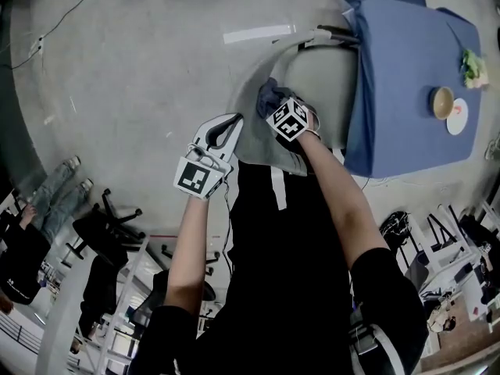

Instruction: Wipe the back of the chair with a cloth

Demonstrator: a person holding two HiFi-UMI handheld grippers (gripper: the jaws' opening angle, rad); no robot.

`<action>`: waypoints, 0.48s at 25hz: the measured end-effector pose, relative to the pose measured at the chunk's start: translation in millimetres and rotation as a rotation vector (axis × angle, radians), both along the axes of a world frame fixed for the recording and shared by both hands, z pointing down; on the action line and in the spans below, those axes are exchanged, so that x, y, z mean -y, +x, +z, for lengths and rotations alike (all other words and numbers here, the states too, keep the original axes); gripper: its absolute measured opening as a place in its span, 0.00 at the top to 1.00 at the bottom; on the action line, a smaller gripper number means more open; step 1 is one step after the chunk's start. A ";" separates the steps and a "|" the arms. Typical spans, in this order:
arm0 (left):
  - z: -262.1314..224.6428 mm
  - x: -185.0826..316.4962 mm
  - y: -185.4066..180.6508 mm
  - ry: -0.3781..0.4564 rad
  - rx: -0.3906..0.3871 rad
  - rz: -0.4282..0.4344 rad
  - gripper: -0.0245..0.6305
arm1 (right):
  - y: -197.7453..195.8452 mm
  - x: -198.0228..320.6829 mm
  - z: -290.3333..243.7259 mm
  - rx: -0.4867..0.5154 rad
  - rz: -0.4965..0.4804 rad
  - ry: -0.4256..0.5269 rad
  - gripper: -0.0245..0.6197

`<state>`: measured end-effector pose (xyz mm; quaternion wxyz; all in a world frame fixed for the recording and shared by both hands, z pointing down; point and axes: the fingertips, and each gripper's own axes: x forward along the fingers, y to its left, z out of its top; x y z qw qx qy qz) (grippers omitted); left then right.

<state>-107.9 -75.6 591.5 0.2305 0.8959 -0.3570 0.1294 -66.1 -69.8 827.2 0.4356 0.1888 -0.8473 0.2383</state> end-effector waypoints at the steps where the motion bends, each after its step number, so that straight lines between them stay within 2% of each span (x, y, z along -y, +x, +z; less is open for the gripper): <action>1: -0.1 0.5 0.4 -0.001 0.002 0.002 0.92 | 0.8 5.5 -0.6 0.002 0.013 0.002 0.78; 6: 1.4 0.8 0.1 -0.008 0.010 0.007 0.92 | 4.9 29.4 -2.6 0.005 0.071 0.028 0.78; 12: 2.7 0.5 0.1 -0.011 0.011 0.010 0.92 | 15.8 58.0 -2.2 0.007 0.194 0.031 0.78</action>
